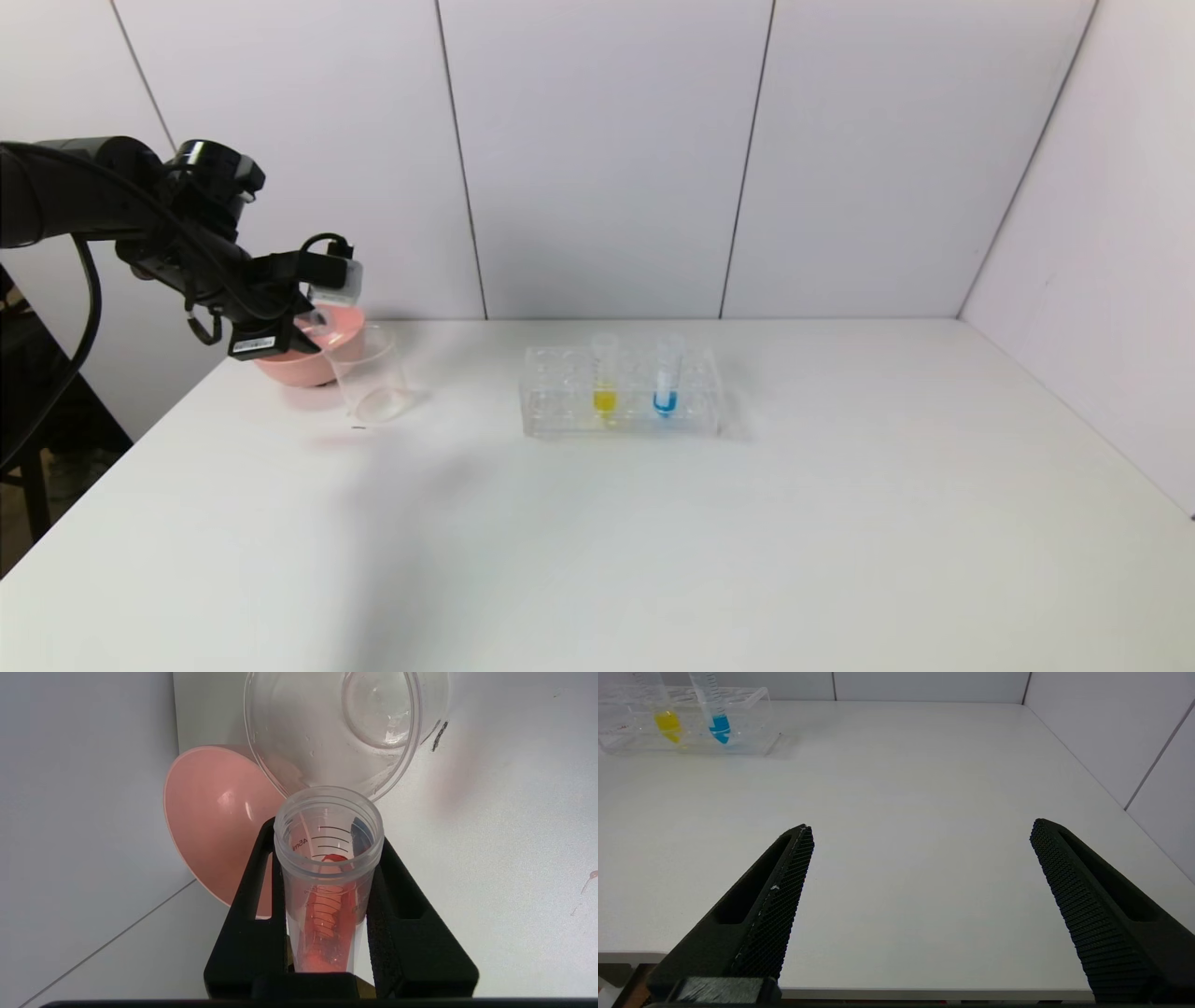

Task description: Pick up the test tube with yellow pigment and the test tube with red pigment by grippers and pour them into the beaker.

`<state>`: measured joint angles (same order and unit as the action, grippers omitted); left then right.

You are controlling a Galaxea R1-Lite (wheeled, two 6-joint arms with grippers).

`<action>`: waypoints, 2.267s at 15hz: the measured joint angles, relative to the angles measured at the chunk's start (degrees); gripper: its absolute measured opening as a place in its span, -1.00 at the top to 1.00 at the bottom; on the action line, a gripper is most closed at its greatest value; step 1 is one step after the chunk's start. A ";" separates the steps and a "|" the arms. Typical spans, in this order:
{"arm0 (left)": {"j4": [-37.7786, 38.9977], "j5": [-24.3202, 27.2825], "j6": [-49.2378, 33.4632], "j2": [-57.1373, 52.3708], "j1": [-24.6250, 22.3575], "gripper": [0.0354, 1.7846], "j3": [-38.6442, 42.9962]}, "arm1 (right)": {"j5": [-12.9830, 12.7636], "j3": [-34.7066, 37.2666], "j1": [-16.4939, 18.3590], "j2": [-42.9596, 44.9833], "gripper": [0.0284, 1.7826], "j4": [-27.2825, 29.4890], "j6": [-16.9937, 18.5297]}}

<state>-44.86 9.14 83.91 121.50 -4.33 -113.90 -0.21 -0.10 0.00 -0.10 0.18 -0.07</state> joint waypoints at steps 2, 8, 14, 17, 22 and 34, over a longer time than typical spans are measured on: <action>-0.04 -2.43 0.07 0.07 0.17 0.48 0.00 | 0.00 0.00 0.00 0.00 -0.91 0.00 0.00; -0.78 -5.45 0.32 0.29 0.80 0.48 0.00 | -0.01 0.00 0.00 0.00 -0.91 0.00 0.00; -1.28 -7.30 0.33 0.35 1.61 0.48 0.00 | -0.01 0.00 0.00 0.00 -0.91 -0.02 0.00; -1.28 -8.87 0.35 0.46 1.90 0.48 0.00 | 0.00 0.00 0.00 0.00 -0.91 0.00 0.00; -1.22 -10.00 0.27 0.52 2.05 0.48 0.00 | 0.00 0.00 0.00 0.00 -0.91 0.00 0.00; -0.32 -11.79 -3.56 0.99 3.01 0.48 -0.10 | 0.00 0.00 0.00 0.00 -0.91 0.00 0.00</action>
<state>-45.18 -2.65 80.35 122.49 -1.32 -113.99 -0.21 -0.10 0.00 -0.10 0.18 -0.07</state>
